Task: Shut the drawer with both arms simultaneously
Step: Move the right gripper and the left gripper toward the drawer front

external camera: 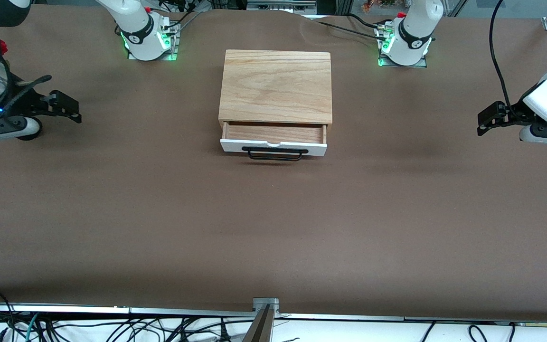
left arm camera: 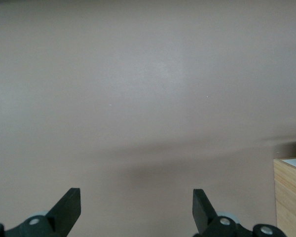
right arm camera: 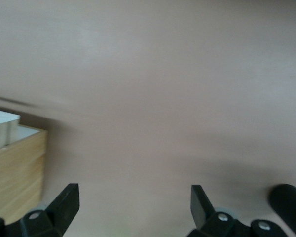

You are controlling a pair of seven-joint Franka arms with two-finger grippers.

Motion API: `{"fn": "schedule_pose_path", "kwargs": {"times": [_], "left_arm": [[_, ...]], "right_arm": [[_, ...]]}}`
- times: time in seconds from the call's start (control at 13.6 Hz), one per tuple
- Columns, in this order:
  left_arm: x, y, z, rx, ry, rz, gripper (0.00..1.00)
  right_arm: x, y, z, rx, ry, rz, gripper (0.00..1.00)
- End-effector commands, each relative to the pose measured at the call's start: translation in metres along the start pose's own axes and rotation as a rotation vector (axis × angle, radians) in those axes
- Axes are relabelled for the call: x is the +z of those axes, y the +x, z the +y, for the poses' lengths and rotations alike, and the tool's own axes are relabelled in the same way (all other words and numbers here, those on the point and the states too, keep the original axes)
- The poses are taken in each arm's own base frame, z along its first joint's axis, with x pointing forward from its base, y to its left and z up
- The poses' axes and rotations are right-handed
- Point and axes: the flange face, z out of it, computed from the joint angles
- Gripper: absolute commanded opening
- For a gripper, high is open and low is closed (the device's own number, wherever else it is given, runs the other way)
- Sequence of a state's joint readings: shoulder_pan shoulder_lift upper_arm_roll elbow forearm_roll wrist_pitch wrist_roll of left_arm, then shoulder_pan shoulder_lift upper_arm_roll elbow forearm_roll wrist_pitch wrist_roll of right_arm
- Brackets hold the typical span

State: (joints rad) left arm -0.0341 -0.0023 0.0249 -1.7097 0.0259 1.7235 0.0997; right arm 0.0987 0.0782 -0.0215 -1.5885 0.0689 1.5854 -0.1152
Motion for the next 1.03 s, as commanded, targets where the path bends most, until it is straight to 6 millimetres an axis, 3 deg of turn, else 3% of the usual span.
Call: {"fn": "schedule_pose_path", "kwargs": {"times": [0.0,0.22,0.44,0.66,0.95], "left_arm": [[-0.004,0.005,-0.001,0.005,-0.019,0.006,1.0],[0.006,0.008,0.014,0.03,-0.024,-0.012,1.0],[0.039,0.02,0.081,0.123,-0.101,-0.071,1.0],[0.095,0.041,0.134,0.156,-0.215,-0.111,1.0],[0.15,0.057,0.212,0.145,-0.378,-0.095,1.0]], "right_arm": [[0.031,0.019,-0.015,0.002,0.116,-0.036,1.0],[0.072,0.048,-0.045,-0.005,0.249,-0.041,1.0],[0.121,0.081,-0.09,0.003,0.387,-0.015,1.0],[0.166,0.1,-0.144,0.044,0.586,-0.025,1.0],[0.213,0.113,-0.174,0.033,0.752,-0.007,1.0]]}}
